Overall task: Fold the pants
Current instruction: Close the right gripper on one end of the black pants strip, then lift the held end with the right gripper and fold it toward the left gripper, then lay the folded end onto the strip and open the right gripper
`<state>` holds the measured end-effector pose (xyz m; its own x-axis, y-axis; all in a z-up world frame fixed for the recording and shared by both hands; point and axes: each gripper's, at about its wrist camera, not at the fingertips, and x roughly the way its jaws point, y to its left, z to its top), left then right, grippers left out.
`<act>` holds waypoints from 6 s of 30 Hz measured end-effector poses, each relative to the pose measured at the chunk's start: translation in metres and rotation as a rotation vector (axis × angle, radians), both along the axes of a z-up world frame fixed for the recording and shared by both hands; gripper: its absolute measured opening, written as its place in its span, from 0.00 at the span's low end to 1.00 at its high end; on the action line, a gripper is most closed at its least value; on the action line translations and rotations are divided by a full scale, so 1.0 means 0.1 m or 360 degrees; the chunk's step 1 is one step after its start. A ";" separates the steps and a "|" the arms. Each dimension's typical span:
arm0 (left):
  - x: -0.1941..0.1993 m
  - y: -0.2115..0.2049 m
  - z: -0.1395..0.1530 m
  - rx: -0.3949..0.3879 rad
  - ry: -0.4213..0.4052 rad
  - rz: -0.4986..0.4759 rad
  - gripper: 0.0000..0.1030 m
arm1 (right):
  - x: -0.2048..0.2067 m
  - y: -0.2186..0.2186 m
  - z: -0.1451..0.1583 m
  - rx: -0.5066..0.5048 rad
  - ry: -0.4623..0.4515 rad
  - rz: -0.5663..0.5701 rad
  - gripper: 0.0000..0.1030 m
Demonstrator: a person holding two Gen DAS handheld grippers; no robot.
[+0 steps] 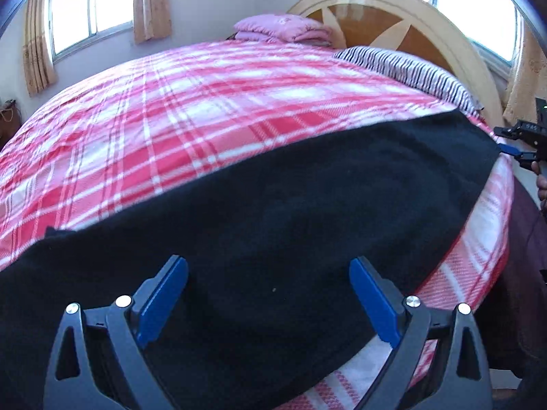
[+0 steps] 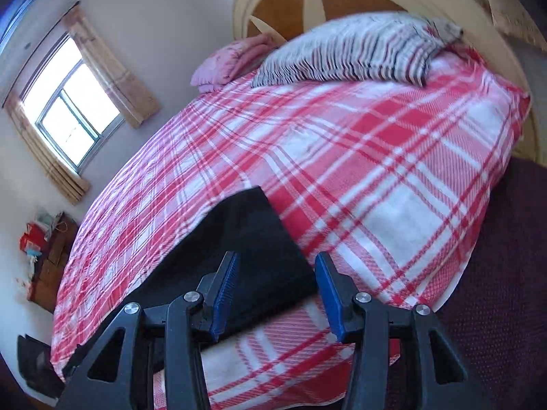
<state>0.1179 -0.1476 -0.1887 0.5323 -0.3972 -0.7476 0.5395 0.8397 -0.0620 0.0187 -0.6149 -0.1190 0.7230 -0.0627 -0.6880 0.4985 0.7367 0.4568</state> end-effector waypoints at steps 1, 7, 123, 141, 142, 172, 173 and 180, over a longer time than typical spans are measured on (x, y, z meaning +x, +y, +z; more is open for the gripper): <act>0.00 0.02 -0.02 -0.0002 0.0001 0.0008 0.95 | 0.00 -0.03 -0.02 0.0017 0.0019 -0.0013 0.47; -0.02 0.02 -0.01 0.0004 -0.0026 0.0004 0.96 | -0.17 0.00 -0.08 0.0114 0.0000 -0.0008 0.47; 0.14 -0.65 0.25 -0.0057 0.0006 -0.0131 1.00 | 0.34 1.62 1.03 0.0159 -0.0760 0.0845 0.11; 0.25 0.42 0.20 -0.0274 0.0119 0.0183 1.00 | 0.94 2.95 0.35 0.0129 -0.0429 0.1302 0.11; 0.25 0.43 0.20 -0.0284 0.0125 0.0186 1.00 | 0.96 2.99 0.31 0.0110 -0.0405 0.1321 0.11; 0.34 0.40 0.16 -0.0403 0.0243 0.0116 0.88 | 0.82 3.80 -0.44 -0.0524 0.0085 0.1659 0.42; 0.35 0.35 0.16 -0.0400 0.0249 0.0096 0.87 | 0.78 3.75 -0.41 -0.0525 0.0091 0.1651 0.47; 0.40 -0.08 0.15 -0.0315 0.0247 -0.0041 0.74 | 0.63 3.16 -0.23 -0.0560 0.0021 0.1354 0.47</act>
